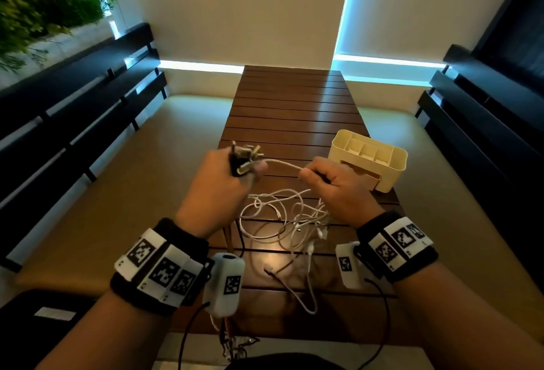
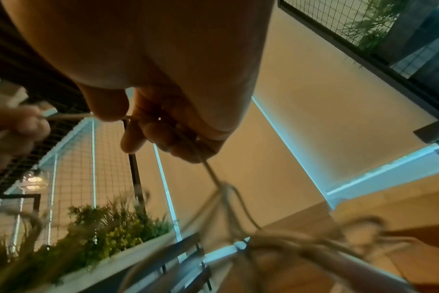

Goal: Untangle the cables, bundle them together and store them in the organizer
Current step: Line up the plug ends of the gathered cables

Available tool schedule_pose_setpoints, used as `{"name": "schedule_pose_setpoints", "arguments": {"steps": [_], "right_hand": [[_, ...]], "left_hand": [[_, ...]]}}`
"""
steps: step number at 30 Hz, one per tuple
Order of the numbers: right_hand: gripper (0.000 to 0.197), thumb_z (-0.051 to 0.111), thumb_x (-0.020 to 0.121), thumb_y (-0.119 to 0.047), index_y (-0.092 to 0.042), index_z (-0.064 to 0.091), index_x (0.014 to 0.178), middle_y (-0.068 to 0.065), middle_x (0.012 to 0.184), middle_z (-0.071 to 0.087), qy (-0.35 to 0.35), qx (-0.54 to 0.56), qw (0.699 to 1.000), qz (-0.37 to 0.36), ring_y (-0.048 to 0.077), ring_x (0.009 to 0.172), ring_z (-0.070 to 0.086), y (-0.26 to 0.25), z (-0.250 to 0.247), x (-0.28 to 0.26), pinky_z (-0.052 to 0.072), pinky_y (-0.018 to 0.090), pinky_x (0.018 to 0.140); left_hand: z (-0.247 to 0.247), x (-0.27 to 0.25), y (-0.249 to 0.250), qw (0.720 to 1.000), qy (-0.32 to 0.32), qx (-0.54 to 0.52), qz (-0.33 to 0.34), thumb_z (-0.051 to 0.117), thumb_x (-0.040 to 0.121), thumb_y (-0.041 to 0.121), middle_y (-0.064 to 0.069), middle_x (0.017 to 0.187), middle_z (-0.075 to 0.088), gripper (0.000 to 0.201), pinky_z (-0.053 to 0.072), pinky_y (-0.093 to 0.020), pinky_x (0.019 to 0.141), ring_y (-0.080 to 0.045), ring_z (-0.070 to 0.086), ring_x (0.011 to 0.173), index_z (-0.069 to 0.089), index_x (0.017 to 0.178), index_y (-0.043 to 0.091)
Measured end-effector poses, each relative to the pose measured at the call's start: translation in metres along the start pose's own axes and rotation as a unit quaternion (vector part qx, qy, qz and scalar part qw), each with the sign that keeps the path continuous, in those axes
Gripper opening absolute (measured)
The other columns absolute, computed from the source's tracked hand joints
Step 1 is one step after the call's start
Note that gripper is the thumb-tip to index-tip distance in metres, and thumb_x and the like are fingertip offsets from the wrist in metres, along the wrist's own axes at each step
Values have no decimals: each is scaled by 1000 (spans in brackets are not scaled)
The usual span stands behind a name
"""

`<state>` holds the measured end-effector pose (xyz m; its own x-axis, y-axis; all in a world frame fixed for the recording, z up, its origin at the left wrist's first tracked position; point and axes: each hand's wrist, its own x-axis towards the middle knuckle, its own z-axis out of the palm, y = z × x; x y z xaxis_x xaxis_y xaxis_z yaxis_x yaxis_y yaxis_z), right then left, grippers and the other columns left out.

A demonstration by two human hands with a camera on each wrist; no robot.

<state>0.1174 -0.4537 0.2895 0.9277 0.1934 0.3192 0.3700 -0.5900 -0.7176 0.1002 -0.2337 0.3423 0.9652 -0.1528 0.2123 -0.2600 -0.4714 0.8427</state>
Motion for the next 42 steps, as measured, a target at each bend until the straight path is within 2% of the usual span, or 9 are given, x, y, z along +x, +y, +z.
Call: {"name": "schedule_pose_setpoints", "arguments": {"steps": [4,11,18,22,25,31,35,38,42], "right_hand": [[31,46,102,-36,-14,64,88,0,75,59,-34,4,996,82,7,64,51,31,14,-8,42,23,60],[28,44,104,-34,-17,60,88,6,83,61,-31,-18,990,135,23,76,60,43,12,-7,53,46,71],[10,54,100,-28,-38,57,96,3,90,65,-1,37,997,74,24,85,64,9,-4,-6,57,43,80],[9,54,100,-27,-35,56,99,-5,84,63,-13,30,998,47,5,76,62,-11,-1,-9,53,22,70],[16,61,96,-28,-31,56,111,-11,95,58,-9,10,1000,16,-5,84,56,-20,1,-14,47,9,70],[38,62,93,-38,-33,52,130,-14,119,47,-14,-18,1000,-9,5,100,57,-27,8,-24,55,26,81],[30,66,92,-35,-38,50,117,-10,108,50,88,-8,996,-11,5,90,54,-36,6,-31,45,17,74],[13,61,93,-35,-31,59,106,-10,104,49,64,-47,997,-25,1,90,51,-38,12,-34,40,14,74],[18,60,92,-40,-27,61,104,-9,105,48,56,-72,996,-11,-2,93,47,-45,28,-41,41,15,73]], "left_hand": [[-16,1,0,998,50,-29,20,62,95,27,-6,56,50,30,48,-48,55,-21,47,52,61,69,12],[-20,-6,-13,998,32,-46,-8,64,94,27,6,49,46,32,40,-40,56,-17,41,47,59,63,24],[-16,-8,-18,999,0,-13,-42,65,94,24,20,45,54,18,39,-28,59,0,49,45,65,76,22],[-10,-5,-17,999,-17,-20,-47,65,94,25,17,45,53,18,43,-31,63,-9,48,51,66,77,19],[-5,-3,-15,998,-38,-41,-42,65,94,23,17,46,52,19,41,-32,62,-6,46,49,65,76,18],[-3,-7,-7,992,-115,-43,9,67,93,20,12,48,50,21,37,-29,55,-3,44,46,62,76,8],[-9,-7,-8,986,-155,-51,9,66,93,21,7,50,49,24,38,-24,48,-7,43,45,64,84,-2],[-14,-7,-12,982,-175,-70,-2,66,93,20,6,49,49,22,38,-22,45,-7,43,43,63,83,1],[-21,-8,-19,974,-213,-78,-18,65,94,19,8,47,46,23,36,-25,48,-6,41,42,59,76,6]]}}
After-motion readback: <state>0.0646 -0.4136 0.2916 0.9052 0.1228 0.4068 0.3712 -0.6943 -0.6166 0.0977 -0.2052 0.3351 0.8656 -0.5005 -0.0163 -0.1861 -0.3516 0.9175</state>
